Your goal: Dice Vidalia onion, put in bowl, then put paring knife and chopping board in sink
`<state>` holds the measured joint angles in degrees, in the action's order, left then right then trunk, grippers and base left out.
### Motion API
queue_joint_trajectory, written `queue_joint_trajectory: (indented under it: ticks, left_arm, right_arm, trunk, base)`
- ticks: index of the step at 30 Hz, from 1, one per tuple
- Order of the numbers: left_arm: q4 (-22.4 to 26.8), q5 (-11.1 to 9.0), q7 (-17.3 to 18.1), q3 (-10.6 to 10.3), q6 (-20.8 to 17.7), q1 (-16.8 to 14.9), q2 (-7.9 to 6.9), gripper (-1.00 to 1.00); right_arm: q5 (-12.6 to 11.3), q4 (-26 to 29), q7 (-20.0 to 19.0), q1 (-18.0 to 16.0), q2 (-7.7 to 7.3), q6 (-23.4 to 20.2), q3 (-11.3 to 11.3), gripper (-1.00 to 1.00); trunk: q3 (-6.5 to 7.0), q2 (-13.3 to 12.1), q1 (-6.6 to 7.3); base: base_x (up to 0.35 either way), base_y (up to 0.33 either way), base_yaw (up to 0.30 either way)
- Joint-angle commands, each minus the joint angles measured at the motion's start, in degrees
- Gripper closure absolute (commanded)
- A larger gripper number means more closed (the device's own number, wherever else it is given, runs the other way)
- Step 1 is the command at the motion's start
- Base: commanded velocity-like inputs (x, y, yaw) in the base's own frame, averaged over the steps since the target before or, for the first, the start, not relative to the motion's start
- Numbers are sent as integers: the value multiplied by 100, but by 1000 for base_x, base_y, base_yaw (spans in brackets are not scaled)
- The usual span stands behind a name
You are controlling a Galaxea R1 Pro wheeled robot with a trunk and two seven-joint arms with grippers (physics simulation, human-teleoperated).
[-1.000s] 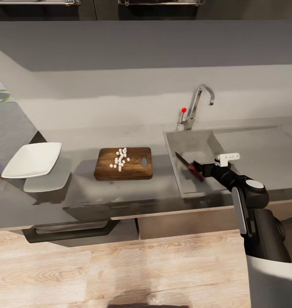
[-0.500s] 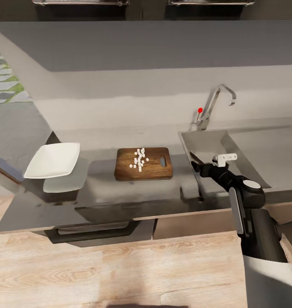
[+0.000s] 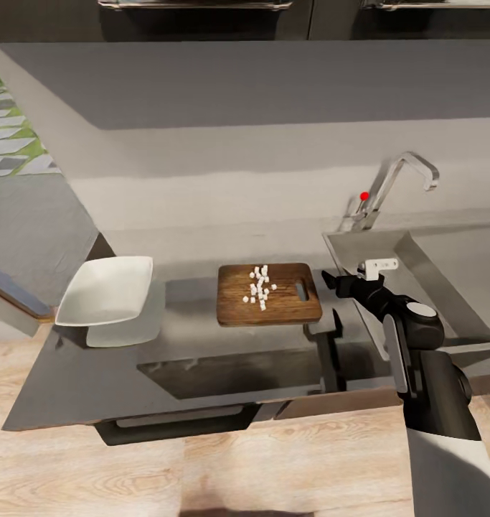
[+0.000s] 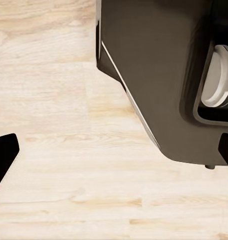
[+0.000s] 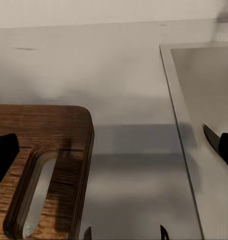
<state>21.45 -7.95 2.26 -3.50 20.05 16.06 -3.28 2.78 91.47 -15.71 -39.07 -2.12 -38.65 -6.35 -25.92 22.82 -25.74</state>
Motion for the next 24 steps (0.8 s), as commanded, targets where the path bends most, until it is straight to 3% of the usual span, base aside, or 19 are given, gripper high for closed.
queue_joint_trajectory:
  ticks: [1, 19, 24]
  left_arm:
    - [8, -61, 11, -36, 8, 3, -6, -100]
    - [21, -58, 11, -36, 40, 3, -6, -100]
    - [11, -63, 11, -51, 617, 3, -2, -100]
  right_arm:
    - [27, 5, -39, -4, 1, -28, -7, -100]
    - [21, -14, -38, -4, 1, -28, -7, -100]
    - [21, -15, -38, -4, 1, -28, -7, -100]
  trunk:
    - [-8, 9, -4]
    - [-8, 9, -4]
    - [-8, 9, -4]
  base:
    - [63, 23, 0]
    - [4, 2, 0]
    - [0, 0, 0]
